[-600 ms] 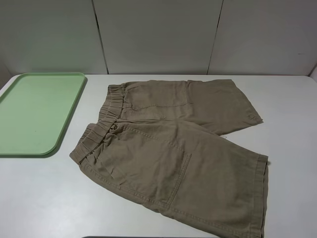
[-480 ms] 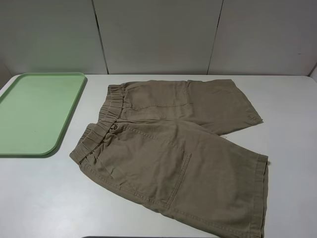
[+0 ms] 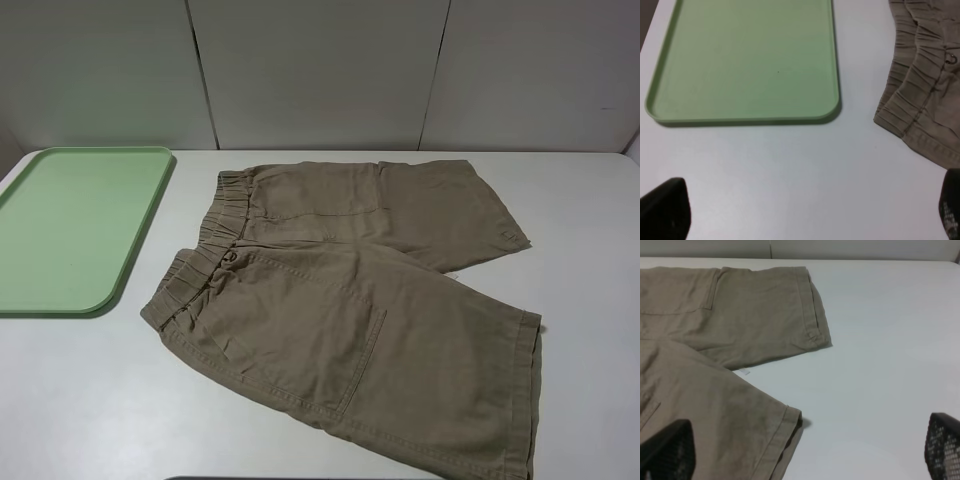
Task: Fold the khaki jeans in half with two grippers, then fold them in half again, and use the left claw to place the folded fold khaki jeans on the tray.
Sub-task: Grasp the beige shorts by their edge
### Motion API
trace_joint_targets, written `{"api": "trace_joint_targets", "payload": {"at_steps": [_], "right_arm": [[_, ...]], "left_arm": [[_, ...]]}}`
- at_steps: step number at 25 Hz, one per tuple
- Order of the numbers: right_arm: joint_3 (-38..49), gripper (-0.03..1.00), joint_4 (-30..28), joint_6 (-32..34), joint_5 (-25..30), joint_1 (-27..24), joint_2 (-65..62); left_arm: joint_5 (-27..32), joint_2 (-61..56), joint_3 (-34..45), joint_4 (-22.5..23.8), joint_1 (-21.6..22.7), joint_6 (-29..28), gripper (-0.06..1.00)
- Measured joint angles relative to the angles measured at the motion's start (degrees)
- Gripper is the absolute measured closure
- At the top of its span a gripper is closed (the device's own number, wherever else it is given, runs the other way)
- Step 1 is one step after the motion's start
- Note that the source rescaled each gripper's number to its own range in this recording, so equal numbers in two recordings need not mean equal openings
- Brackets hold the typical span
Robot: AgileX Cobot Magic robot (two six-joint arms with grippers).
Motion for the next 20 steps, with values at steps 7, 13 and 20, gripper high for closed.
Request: {"api": "trace_joint_targets", "payload": {"at_steps": [7, 13, 20], "right_arm": [[0.0, -0.03, 0.0, 0.0, 0.0, 0.0, 0.0], [0.0, -0.03, 0.0, 0.0, 0.0, 0.0, 0.0], [0.0, -0.03, 0.0, 0.0, 0.0, 0.0, 0.0]], "left_arm": [[0.0, 0.0, 0.0, 0.0, 0.0, 0.0, -0.06], [0.0, 0.0, 0.0, 0.0, 0.0, 0.0, -0.06], [0.0, 0.0, 0.0, 0.0, 0.0, 0.0, -0.06]]}}
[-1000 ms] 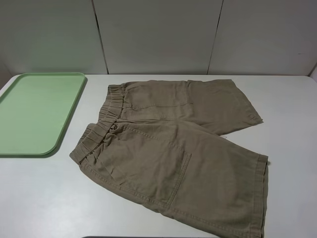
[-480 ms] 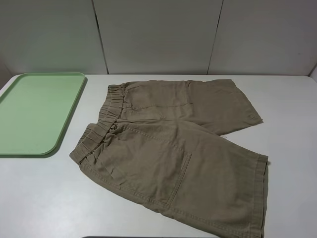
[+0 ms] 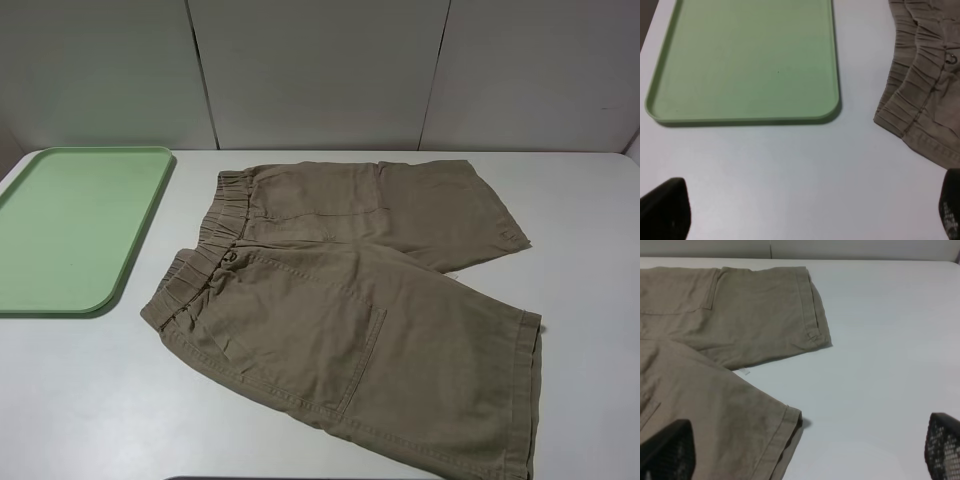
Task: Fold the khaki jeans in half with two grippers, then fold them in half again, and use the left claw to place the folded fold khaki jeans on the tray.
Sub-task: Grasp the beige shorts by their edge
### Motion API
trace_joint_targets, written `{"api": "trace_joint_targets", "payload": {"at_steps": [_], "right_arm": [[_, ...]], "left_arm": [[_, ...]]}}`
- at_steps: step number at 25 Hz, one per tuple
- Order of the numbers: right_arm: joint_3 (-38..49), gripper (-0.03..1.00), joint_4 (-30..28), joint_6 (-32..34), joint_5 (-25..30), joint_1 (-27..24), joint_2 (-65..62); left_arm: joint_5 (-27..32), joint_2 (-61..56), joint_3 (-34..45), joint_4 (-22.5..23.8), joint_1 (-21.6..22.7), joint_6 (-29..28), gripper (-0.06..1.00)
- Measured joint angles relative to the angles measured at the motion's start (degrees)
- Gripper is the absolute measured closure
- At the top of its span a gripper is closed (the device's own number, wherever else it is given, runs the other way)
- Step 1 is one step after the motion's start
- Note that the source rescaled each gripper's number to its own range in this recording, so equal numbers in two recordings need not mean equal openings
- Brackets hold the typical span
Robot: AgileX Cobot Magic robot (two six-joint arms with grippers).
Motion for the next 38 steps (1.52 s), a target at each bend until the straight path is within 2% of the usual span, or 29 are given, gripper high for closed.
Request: {"api": "trace_joint_targets", "payload": {"at_steps": [11, 17, 20, 23, 25, 28, 32, 34, 36, 38], "right_arm": [[0.0, -0.03, 0.71, -0.24, 0.0, 0.0, 2.82], [-4.42, -0.03, 6.42, -0.82, -1.87, 0.0, 14.58], [-7.6, -0.03, 9.44, -3.13, -4.24, 0.0, 23.6], [-10.29, -0.03, 13.46, -8.98, -6.14, 0.0, 32.55], [-12.03, -0.03, 15.21, -14.01, -6.98, 0.0, 37.96], [-14.53, -0.03, 15.7, -18.87, -8.55, 2.26, 44.98], [-15.58, -0.03, 15.12, -24.38, -9.51, 9.89, 52.26], [-15.61, -0.03, 13.72, -25.61, -9.69, 14.95, 55.44], [-15.61, -0.03, 11.38, -25.95, -9.69, 19.69, 58.02], [-15.61, -0.03, 8.77, -26.02, -9.69, 24.72, 60.46]], "left_arm": [[0.37, 2.35, -0.85, -0.06, 0.0, 0.74, -0.06], [1.13, 14.1, -11.76, -0.61, -0.09, 9.2, -0.05], [2.78, 21.01, -18.22, -2.56, -2.05, 9.87, -0.05], [4.46, 27.0, -22.19, -3.43, -7.86, 10.55, -0.05], [4.8, 30.54, -23.17, -2.87, -14.35, 12.14, -0.05], [5.55, 35.55, -23.35, 0.65, -25.09, 14.85, -0.05], [5.55, 43.37, -23.35, 8.28, -38.25, 15.85, -0.04], [5.5, 46.84, -23.35, 10.95, -43.26, 16.06, -0.04], [5.51, 50.19, -23.35, 12.59, -47.18, 17.15, -0.04], [5.51, 52.85, -23.35, 12.98, -49.13, 19.22, -0.04]]}}
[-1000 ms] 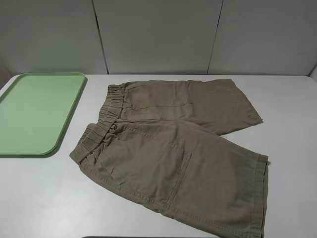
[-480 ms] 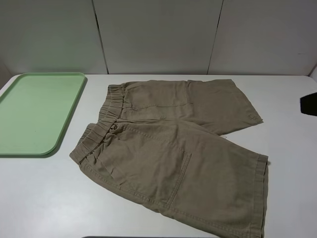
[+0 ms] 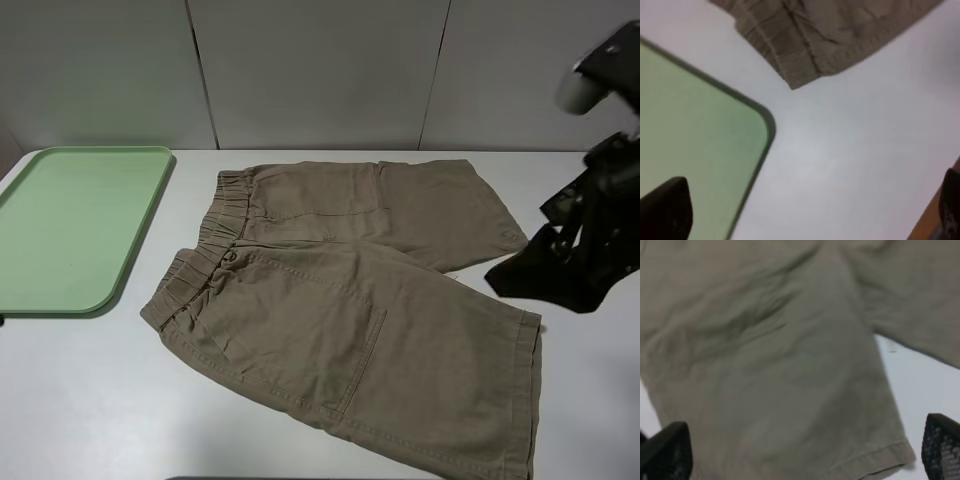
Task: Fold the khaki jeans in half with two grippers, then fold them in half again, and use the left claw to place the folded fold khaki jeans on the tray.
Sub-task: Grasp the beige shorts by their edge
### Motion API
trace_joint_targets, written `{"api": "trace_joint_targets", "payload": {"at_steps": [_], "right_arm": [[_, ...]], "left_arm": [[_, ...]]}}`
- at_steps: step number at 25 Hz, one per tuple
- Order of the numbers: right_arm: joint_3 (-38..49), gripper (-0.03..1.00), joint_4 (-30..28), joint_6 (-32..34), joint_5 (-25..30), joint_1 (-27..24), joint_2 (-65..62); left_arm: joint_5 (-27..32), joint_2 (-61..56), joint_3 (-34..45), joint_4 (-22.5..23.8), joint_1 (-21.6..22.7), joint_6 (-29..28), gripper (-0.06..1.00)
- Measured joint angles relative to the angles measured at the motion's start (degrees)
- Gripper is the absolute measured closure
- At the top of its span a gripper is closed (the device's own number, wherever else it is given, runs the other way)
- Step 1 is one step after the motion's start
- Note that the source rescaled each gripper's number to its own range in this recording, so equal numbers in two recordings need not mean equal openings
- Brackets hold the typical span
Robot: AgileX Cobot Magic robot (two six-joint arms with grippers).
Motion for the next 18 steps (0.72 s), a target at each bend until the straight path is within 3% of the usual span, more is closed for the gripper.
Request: {"api": "trace_joint_targets", "payload": {"at_steps": [8, 13, 18], "right_arm": [[0.0, -0.03, -3.6, -0.11, -0.05, 14.0, 7.82], [0.06, -0.03, -3.83, -0.11, -1.05, 16.41, 11.14], [1.45, -0.03, -3.44, -0.11, -3.63, 16.58, 11.58]], "left_arm": [[-0.29, 10.22, 0.0, -2.14, -0.56, 11.16, -0.04], [-1.91, 19.32, 0.0, -4.49, -0.56, 18.3, -0.04], [-9.93, 28.68, 0.0, -4.49, -0.56, 22.35, -0.04]]}}
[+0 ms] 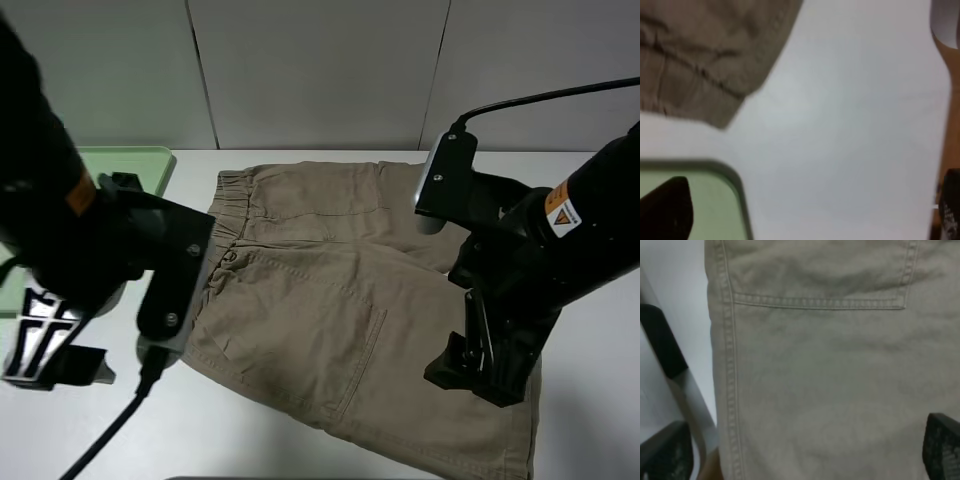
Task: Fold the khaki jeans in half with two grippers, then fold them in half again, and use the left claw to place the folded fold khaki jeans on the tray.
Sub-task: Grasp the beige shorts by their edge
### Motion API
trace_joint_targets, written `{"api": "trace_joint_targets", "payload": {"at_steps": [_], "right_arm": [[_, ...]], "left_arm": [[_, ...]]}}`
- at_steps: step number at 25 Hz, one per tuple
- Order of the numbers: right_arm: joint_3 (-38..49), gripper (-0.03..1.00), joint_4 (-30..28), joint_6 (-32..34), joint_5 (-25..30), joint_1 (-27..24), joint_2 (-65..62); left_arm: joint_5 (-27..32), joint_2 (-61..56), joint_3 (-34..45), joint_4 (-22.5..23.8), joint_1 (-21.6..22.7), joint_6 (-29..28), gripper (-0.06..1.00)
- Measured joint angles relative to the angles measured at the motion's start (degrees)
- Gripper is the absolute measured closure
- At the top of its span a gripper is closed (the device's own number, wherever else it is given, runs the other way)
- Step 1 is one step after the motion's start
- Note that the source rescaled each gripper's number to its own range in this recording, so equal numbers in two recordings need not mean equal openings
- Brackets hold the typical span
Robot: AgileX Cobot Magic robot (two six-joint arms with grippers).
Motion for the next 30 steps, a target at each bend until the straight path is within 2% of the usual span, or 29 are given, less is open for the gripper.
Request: {"api": "trace_joint_targets", "payload": {"at_steps": [7, 13, 16, 20, 23, 30], "right_arm": [[6.51, -0.03, 1.08, 0.0, -4.98, 0.0, 0.0], [9.74, -0.03, 1.31, -0.06, -8.11, 0.0, 0.02], [9.82, -0.03, 1.42, -0.06, -9.11, 0.0, 0.02], [9.82, -0.03, 1.42, -0.06, -9.5, 0.0, 0.86], [10.54, -0.03, 1.43, -0.06, -10.11, 0.0, 3.4], [11.24, -0.03, 2.4, -0.06, -12.28, 0.0, 8.98]], "left_arm": [[-9.85, 12.04, 0.0, -0.36, 0.7, 5.96, -0.04], [-16.78, 18.42, -0.04, -0.88, 6.35, 9.04, -0.04], [-19.46, 19.6, -0.04, -3.81, 9.6, 13.81, -0.04], [-21.3, 19.95, -0.04, -9.96, 12.24, 23.46, -0.03], [-21.5, 21.03, -0.04, -12.3, 12.94, 28.84, -0.03], [-23.35, 26.51, -0.06, -11.9, 13.16, 31.25, -0.03]]}}
